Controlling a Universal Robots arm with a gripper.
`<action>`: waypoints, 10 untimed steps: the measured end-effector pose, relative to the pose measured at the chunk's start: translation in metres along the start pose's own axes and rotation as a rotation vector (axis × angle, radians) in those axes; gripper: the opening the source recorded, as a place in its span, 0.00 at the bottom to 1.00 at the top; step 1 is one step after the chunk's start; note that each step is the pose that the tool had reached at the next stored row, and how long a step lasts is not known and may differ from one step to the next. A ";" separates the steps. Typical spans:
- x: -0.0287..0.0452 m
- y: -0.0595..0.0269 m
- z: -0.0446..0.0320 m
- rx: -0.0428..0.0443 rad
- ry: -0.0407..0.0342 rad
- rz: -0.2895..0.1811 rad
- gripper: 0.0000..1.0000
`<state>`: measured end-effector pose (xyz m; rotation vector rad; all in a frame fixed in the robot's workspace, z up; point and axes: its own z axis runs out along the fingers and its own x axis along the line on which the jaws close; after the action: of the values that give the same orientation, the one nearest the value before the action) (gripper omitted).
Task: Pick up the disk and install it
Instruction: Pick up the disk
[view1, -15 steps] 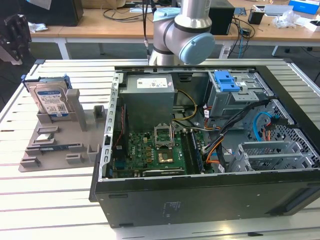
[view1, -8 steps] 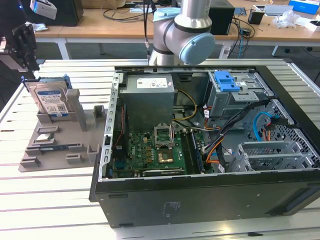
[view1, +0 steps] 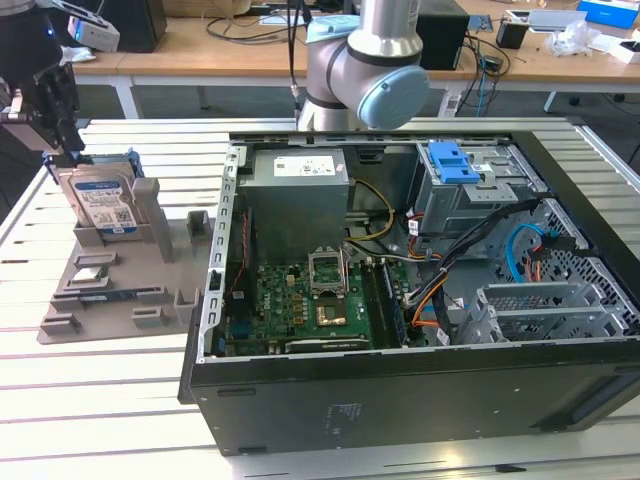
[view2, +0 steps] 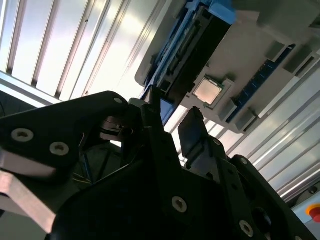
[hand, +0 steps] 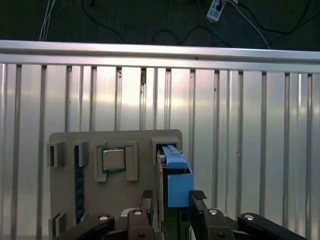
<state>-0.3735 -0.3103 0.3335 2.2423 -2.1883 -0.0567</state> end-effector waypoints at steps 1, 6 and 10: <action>-0.0010 0.0010 0.0010 -0.0001 -0.0002 0.000 0.42; -0.0023 0.0026 0.0036 0.0001 -0.0003 0.000 0.42; -0.0021 0.0023 0.0142 -0.0001 -0.0002 0.000 0.42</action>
<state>-0.3763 -0.3080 0.3194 2.2424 -2.1883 -0.0571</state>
